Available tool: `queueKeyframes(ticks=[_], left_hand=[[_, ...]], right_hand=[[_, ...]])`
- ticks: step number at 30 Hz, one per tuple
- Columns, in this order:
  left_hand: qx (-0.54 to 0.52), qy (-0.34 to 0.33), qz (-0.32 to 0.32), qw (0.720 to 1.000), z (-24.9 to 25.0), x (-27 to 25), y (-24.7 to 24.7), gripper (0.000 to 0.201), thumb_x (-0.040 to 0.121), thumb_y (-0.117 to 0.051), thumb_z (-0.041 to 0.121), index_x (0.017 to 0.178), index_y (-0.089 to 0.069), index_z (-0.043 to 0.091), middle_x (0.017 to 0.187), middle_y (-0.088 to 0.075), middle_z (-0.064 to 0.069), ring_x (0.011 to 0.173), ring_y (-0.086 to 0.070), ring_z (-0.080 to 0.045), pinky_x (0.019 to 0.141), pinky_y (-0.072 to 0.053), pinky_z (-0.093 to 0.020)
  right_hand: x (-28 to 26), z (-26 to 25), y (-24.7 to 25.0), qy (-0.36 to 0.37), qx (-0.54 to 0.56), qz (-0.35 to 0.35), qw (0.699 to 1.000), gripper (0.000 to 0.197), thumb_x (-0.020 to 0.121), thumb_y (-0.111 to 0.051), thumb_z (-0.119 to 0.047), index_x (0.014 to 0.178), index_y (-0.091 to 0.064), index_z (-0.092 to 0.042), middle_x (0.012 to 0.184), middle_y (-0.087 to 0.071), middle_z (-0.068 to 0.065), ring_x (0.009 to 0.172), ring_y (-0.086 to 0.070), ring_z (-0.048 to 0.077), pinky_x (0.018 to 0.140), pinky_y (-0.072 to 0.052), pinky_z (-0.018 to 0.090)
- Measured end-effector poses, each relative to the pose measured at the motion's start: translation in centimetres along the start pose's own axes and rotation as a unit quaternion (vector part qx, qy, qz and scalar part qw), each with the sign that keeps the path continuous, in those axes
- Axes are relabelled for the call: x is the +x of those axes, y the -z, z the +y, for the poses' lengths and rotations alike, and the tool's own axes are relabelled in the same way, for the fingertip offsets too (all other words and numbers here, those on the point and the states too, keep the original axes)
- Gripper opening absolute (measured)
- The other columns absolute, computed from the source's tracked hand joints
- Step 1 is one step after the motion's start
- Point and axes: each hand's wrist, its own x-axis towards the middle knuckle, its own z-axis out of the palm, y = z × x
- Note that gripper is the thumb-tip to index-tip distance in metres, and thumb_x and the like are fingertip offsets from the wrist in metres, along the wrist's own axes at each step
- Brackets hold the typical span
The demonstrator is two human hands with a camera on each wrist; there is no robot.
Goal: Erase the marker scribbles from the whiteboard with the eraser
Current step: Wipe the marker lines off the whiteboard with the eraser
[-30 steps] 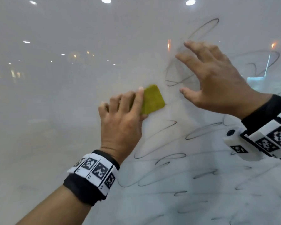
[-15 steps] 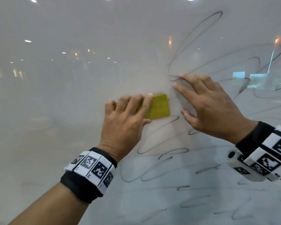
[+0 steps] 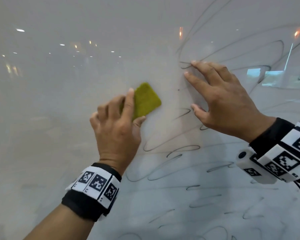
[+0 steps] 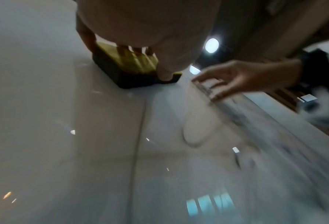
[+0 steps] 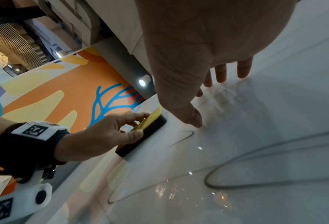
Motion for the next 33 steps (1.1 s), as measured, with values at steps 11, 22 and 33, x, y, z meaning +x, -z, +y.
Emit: queueKeyframes(ticks=[11,22,33], left_hand=[[0.008,-0.054,-0.009,0.998,-1.7,-4.5,-0.1,0.058,0.089,-0.066,0.039,0.140,-0.054,0.016,0.126,-0.050,0.000,0.104,-0.043,-0.028,0.087,-0.039,-0.048],[-0.005,-0.081,-0.037,0.996,-0.5,-9.4,-1.2,0.052,0.093,-0.065,0.038,0.139,-0.056,0.018,0.125,-0.059,-0.001,0.103,-0.045,-0.027,0.088,-0.040,-0.048],[-0.012,-0.061,-0.035,0.997,0.1,-14.0,-2.0,0.051,0.095,-0.062,0.040,0.140,-0.055,0.018,0.127,-0.049,-0.001,0.106,-0.044,-0.027,0.089,-0.040,-0.049]], right_hand=[[-0.2,-0.9,-0.6,-0.005,0.021,0.013,1.000,0.070,0.081,-0.069,-0.021,0.144,-0.043,-0.005,0.154,-0.034,0.019,0.135,-0.032,0.040,0.106,-0.039,0.057],[-1.9,-4.8,-2.8,0.020,0.081,0.026,0.996,0.058,0.087,-0.058,-0.024,0.141,-0.048,-0.004,0.149,-0.041,0.019,0.131,-0.039,0.041,0.103,-0.042,0.055],[-3.8,-6.0,-4.4,0.024,0.084,0.017,0.996,0.054,0.087,-0.057,-0.025,0.137,-0.052,-0.004,0.148,-0.043,0.020,0.132,-0.040,0.042,0.099,-0.042,0.056]])
